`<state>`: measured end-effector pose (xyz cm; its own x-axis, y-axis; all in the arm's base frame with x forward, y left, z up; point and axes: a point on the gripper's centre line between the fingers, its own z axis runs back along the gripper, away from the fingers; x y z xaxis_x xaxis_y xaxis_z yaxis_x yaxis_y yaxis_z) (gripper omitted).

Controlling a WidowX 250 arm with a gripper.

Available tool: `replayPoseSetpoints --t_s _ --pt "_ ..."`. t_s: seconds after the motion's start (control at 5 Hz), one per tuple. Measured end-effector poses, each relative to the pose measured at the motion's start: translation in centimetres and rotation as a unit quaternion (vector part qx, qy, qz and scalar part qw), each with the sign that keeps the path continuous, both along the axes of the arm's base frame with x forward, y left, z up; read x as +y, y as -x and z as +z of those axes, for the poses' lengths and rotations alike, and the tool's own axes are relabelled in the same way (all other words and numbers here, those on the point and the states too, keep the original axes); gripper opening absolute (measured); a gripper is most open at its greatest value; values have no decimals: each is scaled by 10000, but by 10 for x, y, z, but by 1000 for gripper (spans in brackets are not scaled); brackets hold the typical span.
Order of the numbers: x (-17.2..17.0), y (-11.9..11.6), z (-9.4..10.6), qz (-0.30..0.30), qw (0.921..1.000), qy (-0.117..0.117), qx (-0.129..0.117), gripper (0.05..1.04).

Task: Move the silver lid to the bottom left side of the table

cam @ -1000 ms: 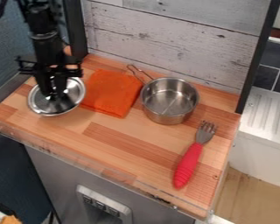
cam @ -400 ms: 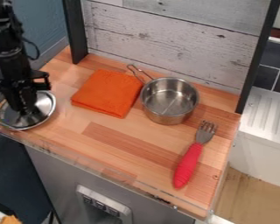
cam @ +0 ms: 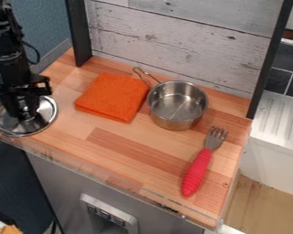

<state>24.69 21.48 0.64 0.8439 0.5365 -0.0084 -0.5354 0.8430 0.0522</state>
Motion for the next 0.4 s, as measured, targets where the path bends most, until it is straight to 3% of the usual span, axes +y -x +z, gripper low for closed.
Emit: replayPoseSetpoints --t_s 0.2,0.4 --pt "-9 -6 18 -337 9993 -104 -112 933" --pt "-16 -9 57 -766 9951 -404 -486 1009"
